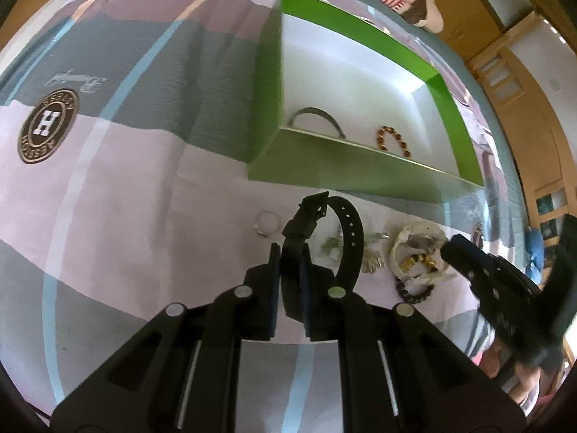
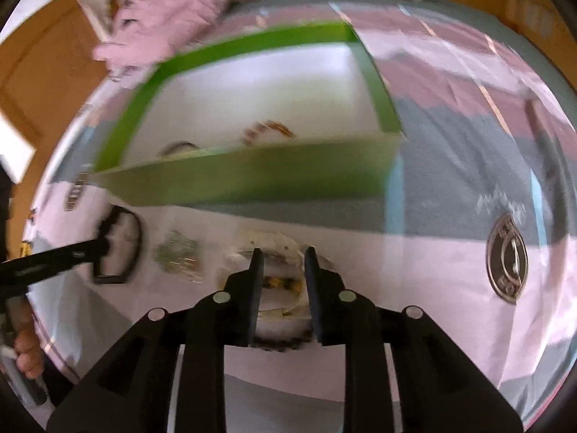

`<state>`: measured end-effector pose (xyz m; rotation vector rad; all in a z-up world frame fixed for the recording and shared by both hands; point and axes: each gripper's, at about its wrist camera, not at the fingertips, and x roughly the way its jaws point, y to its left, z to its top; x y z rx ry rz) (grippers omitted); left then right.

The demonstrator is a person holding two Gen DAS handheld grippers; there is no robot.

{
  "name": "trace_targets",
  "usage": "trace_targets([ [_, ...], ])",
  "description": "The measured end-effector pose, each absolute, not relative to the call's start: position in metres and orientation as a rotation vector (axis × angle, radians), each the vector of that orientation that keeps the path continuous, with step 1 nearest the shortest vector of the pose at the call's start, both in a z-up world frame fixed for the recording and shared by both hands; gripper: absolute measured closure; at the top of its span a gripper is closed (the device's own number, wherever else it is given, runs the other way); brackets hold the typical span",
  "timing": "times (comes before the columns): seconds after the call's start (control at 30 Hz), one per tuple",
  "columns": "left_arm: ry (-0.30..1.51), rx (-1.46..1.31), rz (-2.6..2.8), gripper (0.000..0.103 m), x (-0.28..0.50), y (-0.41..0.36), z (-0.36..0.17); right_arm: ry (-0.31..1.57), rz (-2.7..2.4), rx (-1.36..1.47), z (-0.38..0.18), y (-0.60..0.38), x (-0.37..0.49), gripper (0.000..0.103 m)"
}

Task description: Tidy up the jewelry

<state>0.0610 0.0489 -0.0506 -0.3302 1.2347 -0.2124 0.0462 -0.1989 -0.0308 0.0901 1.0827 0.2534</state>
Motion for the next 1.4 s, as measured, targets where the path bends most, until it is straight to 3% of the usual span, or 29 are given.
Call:
trace_targets([
  [0.3,1.254,-0.341,-0.172,0.093,0.059,0.068,-0.054,1.0,0.141,0.003,-0.018,-0.169,0.061,0.076],
  [0.43,1.259,-0.33,-0.186,0.093,0.059,0.061,-0.053,0.958,0.188,0.158,-0.013,-0.184,0.065,0.075],
  [0.9,1.275,-0.285,-0.183,0.091,0.057,0.052,-0.061,1.176,0.384,0.178,-0.069,-0.137,0.074,0.071],
  [1.0,1.27,-0.295,-0.179,0.091,0.057,0.051,-0.061,1.171,0.383,0.215,-0.069,-0.141,0.074,0.09],
  [1.4,1.192,-0.32,-0.238,0.091,0.051,0.052,-0.036,1.046,0.369,0.197,-0.021,-0.162,0.063,0.09],
])
